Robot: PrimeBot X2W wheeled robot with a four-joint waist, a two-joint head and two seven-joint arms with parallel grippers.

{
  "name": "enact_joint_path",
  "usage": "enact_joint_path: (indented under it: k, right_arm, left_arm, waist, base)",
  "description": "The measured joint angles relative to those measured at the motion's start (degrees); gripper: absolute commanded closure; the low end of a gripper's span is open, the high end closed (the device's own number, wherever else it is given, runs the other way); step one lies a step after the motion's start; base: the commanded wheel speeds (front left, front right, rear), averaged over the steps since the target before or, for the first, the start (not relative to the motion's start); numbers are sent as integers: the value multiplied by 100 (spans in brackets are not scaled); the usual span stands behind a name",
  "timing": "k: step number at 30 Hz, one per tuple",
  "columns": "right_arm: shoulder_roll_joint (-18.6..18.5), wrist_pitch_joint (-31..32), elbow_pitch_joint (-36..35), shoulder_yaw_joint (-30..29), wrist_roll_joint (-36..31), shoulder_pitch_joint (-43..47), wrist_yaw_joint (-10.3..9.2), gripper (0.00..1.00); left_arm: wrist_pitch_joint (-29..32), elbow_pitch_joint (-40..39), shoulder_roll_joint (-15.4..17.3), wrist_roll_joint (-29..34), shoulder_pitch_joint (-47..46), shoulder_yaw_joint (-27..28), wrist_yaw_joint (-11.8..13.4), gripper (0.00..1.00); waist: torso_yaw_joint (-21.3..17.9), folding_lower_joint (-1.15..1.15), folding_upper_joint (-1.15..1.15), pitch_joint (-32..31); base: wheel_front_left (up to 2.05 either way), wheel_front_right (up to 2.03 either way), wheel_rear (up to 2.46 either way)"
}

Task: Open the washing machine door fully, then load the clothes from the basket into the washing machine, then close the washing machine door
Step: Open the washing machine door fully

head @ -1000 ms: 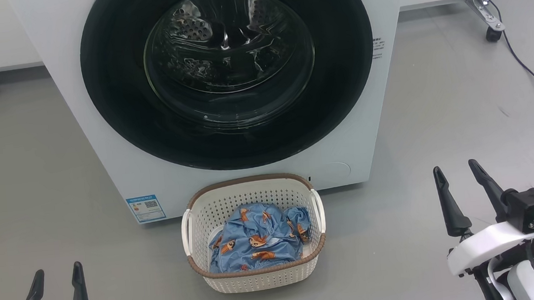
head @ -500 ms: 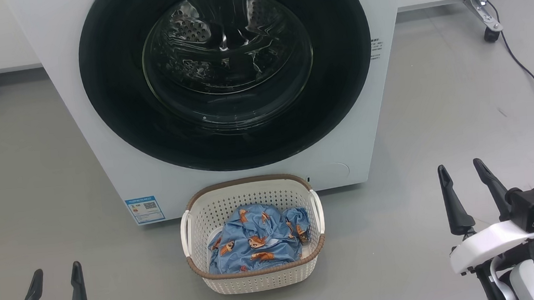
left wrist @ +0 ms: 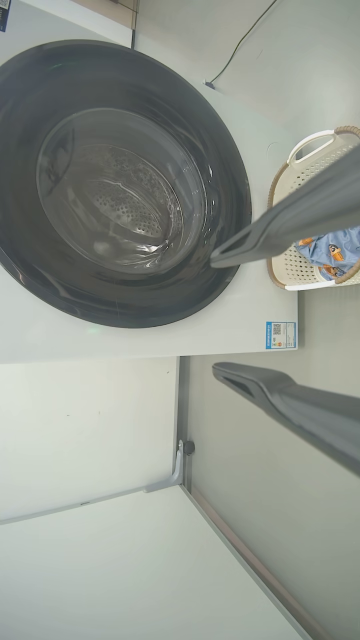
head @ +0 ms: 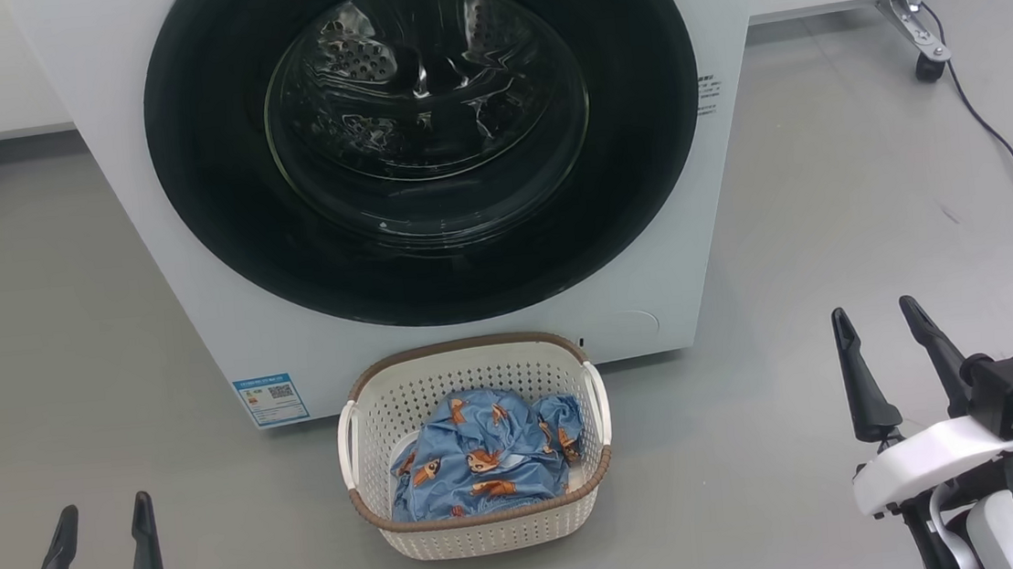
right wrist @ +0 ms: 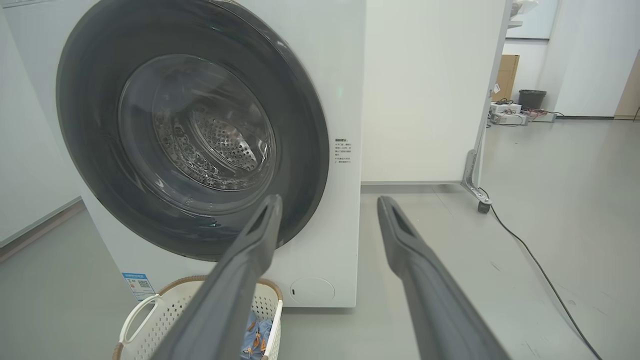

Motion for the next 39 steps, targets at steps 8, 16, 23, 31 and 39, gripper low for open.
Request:
enact_joint_path:
  k: [8, 16, 23, 31, 39]
  right_arm:
    - [45, -15, -2, -62, -8, 8, 18, 0]
    - [63, -15, 0, -98, -54, 20, 53, 0]
    - [81, -15, 2, -135, -110, 25, 71, 0]
    - [101, -15, -4, -193, -124, 38, 77, 0]
    - [146, -15, -14, -214, -160, 40, 107, 0]
  left_arm:
    - [0, 5, 0, 0, 1, 22, 0, 0]
    - [0, 4, 1, 0, 2, 9, 0, 0]
    - [0, -100, -85, -96, -1, 127, 0, 0]
    - [0, -131, -70, -60, 3, 209, 0, 0]
    - [0, -222, -30, -7, 17, 59, 0, 0]
  waist:
    - [3, 0, 0, -3]
    - [1, 0, 0, 5]
    - [5, 0, 0, 13]
    - [16, 0, 0, 36]
    - [31, 0, 0, 62]
  base:
    - [44, 44, -88]
    - [64, 64, -128]
    - [81, 81, -161]
    - [72, 72, -143]
    - [53, 53, -105]
